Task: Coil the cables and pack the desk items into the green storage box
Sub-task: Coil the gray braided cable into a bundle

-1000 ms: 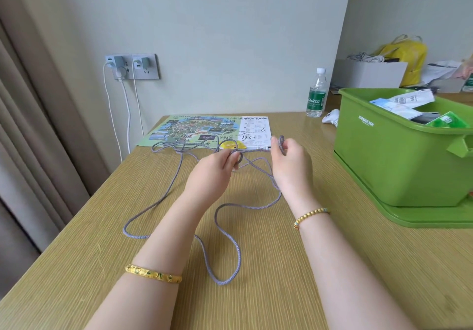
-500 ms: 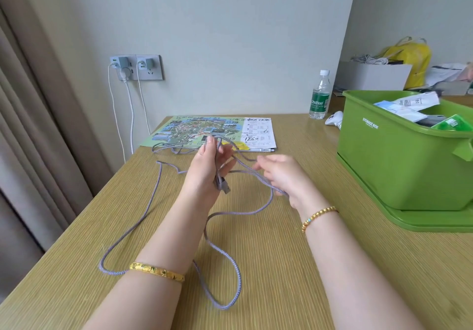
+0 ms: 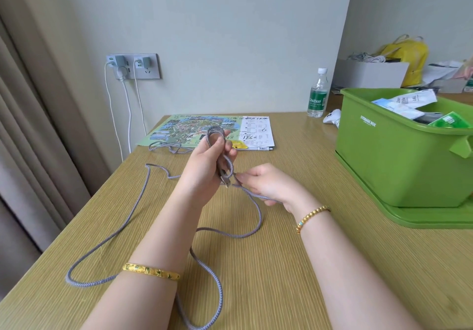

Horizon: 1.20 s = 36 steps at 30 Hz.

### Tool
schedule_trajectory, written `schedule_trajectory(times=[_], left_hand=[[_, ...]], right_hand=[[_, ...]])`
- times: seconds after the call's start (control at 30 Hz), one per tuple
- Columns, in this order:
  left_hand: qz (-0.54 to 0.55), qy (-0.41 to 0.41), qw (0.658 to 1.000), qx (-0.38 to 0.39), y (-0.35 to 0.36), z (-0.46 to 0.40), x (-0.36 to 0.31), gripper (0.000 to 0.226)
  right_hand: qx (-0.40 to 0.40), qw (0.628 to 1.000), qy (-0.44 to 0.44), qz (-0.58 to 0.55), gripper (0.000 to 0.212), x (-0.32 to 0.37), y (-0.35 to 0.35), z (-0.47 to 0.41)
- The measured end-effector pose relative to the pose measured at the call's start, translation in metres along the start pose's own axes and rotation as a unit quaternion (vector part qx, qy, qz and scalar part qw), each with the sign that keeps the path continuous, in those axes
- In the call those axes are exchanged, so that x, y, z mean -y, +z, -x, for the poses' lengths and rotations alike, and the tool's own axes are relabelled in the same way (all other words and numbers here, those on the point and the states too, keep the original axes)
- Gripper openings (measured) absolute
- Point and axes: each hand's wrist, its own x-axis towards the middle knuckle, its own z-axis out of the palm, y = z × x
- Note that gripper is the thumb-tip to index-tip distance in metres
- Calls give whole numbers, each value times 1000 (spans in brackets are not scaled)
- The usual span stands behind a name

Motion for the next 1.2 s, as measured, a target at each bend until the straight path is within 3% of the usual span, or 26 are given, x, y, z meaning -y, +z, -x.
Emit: schedule_trajectory(times=[0.23,0.4,0.47,0.53,0.6,0.73,0.93,1.0,1.1,1.2], left_hand=[[-120,-17,993,1,-4,3,-2,21],[-53,-5,999,2,-3,3,-3,16],[-75,6,997,-3,-3,3,-2,18],[-91,25,994,-48,-6,1,-6,20],[-92,46,989,-106,-13,-3,-12,24],[-34,46,987,-148,-24,-11,-17,26],[-48,83,974,-206,-22,-11,-16,26],[-46,84,972,-214,-24,-11,-17,26],[-59,66,970,-228,-27,-12,-18,26],[-145,27,961,-233,-30,-13,-17,27]], right_hand=[[20,998,-65,5,29,-2,2,1],[11,998,-55,7,18,0,5,-3],[19,998,-41,32,13,-1,5,-3],[48,995,-24,85,11,-2,4,-3],[54,992,-12,116,21,-3,3,-2],[-12,999,-11,43,16,-2,-6,-1],[-140,990,-23,-3,8,-6,-16,-2],[-174,982,-61,32,13,-5,-13,-5],[-236,950,-113,170,18,-9,-10,-7],[-279,907,-181,257,20,-10,-10,-8]])
